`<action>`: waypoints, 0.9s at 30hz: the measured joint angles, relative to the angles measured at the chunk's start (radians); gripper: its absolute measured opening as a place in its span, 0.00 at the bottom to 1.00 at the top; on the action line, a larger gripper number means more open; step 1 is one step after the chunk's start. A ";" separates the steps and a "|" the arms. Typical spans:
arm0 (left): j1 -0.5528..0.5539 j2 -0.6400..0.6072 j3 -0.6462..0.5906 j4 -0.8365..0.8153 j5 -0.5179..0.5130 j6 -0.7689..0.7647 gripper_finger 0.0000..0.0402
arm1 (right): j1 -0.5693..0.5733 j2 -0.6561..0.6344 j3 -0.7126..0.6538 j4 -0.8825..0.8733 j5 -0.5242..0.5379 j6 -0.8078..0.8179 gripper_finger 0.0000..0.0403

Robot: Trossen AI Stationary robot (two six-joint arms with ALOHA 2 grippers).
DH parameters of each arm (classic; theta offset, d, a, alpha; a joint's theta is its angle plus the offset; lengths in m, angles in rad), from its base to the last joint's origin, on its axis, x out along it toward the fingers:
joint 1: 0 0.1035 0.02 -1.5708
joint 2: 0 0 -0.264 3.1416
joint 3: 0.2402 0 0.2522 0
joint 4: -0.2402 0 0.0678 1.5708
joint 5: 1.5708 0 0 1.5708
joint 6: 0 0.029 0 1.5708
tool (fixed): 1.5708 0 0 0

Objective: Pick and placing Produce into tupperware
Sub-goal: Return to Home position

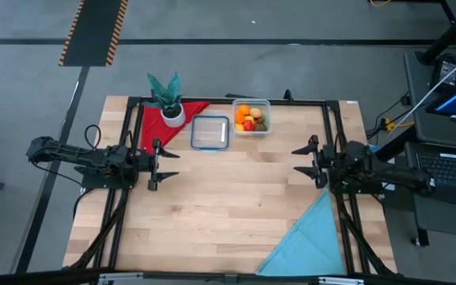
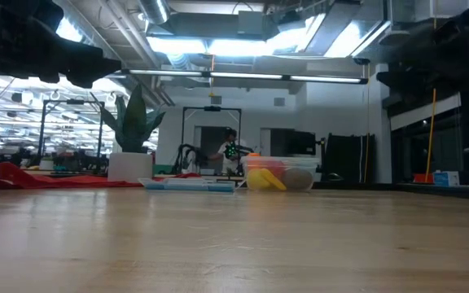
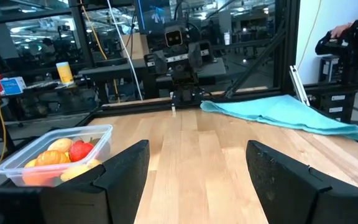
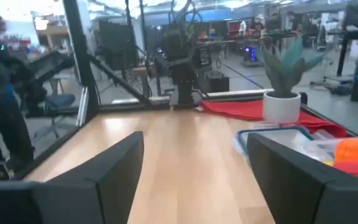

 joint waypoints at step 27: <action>0.000 0.000 0.000 -0.002 0.000 0.000 0.65 | -0.109 0.001 0.000 0.001 -0.001 0.041 0.71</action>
